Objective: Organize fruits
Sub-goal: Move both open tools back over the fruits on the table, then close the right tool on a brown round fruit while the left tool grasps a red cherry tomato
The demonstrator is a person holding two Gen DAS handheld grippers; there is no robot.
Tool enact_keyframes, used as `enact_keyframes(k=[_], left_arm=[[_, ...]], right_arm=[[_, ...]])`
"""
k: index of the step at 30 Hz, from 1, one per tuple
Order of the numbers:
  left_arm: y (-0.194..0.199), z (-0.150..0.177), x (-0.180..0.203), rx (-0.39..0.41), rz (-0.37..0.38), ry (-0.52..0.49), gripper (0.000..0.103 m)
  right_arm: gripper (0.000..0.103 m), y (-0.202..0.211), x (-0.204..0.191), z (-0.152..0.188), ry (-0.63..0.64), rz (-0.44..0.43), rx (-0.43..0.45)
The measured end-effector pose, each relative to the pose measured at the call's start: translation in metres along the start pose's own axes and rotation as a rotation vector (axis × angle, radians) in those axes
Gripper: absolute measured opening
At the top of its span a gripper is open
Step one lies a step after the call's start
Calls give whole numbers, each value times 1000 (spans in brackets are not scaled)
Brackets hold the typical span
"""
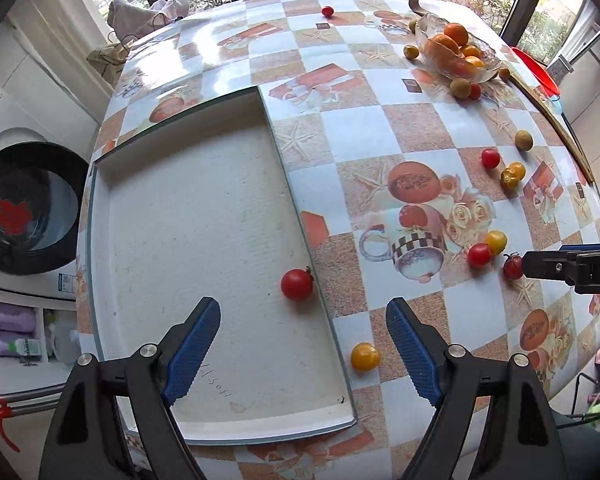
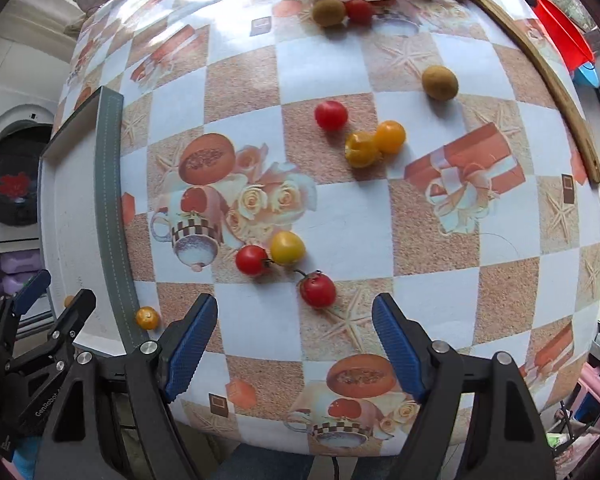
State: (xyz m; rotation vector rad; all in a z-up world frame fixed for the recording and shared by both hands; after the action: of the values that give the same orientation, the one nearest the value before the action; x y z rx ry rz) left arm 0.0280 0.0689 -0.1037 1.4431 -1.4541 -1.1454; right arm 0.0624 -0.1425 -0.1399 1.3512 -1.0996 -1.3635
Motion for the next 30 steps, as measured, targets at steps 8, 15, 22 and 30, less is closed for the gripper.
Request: enact_keyframes(k=[8, 15, 22, 30], left_arm=[[-17, -28, 49, -28, 62, -38, 86], [-36, -70, 88, -3, 88, -86, 86], [-60, -99, 117, 7, 108, -154, 86], [-83, -110, 140, -1, 157, -188, 86]], right_arm=[[82, 11, 65, -14, -130, 28, 48], [82, 25, 96, -55, -177, 23, 125], [70, 29, 91, -88, -142, 6, 159], [64, 0, 76, -114, -121, -2, 145]])
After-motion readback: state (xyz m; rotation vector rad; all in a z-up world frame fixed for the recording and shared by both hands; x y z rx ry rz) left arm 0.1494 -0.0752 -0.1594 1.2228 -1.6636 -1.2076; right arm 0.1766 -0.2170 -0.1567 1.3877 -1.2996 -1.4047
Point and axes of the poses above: each gripper's, at about its wrist camera, not at the fingertips, and y roughly against the way its jaws point, x to its right, z to its underside, the point moved 7 cm from there along -y, roughly the way its jaws point, and after that the axes turned 3 degrees about x, right-handed, at the moved point
